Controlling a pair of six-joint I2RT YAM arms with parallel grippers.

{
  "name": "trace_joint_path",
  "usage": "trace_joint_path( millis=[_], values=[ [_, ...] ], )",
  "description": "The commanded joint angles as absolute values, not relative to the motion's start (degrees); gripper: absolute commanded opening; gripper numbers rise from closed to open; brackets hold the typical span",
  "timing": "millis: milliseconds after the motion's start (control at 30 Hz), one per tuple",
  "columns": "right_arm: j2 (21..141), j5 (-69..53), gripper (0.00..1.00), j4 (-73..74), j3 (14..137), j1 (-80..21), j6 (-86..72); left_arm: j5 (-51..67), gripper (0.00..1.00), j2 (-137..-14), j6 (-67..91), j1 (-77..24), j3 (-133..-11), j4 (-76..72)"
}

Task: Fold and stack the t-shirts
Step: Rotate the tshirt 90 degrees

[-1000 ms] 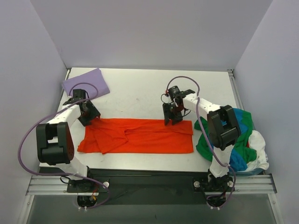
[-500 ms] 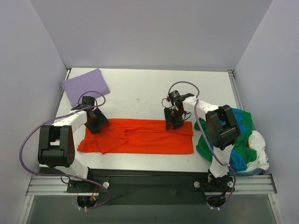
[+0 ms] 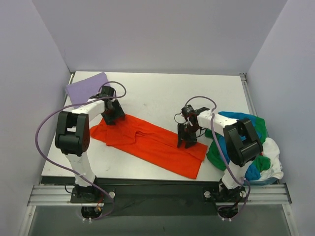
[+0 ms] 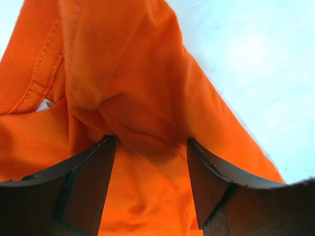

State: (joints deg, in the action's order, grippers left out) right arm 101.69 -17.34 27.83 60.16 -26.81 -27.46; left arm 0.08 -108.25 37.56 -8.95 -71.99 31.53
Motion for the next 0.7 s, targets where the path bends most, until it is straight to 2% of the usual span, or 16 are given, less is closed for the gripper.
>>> trace_joint_path(
  millis=[0,367,667],
  values=[
    [100.29,-15.82,0.42,34.63,55.38,-28.39,-31.37,-0.79,0.7,-115.83,33.84,-12.64,-77.66,31.99],
    [93.43,-15.47,0.42,35.24,50.27,-32.08,-39.11,0.0,0.7,-132.35,28.13,-19.51,-103.34,39.28],
    [90.27,-13.19,0.42,38.49,55.01,-33.66,-38.94,2.46,0.7,-138.96,26.45,-20.83,-120.57,43.07]
  ],
)
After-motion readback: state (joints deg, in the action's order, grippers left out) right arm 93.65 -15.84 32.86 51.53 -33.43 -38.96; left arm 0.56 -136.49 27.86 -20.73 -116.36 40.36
